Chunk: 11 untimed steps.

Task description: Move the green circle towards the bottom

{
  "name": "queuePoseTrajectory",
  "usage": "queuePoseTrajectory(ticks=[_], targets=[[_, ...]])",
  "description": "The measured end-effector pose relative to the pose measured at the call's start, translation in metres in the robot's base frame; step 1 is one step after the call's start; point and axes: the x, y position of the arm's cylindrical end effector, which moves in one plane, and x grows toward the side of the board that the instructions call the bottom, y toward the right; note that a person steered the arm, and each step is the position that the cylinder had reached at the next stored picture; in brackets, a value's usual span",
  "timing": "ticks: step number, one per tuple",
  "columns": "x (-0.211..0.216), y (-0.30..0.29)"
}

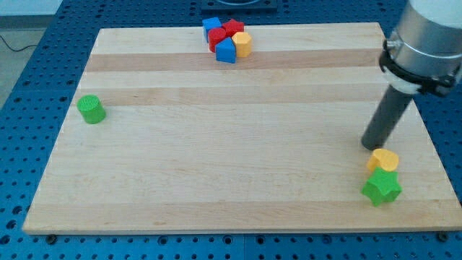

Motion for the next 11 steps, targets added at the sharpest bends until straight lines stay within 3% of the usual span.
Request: queuePoseTrajectory(ticks=[1, 4, 5, 7, 9, 11], targets=[[-0.017, -0.077], [-0.003, -0.401], [-0.036, -0.49], [-0.066, -0.475], [-0.066, -0.357], [-0.082, -0.446]])
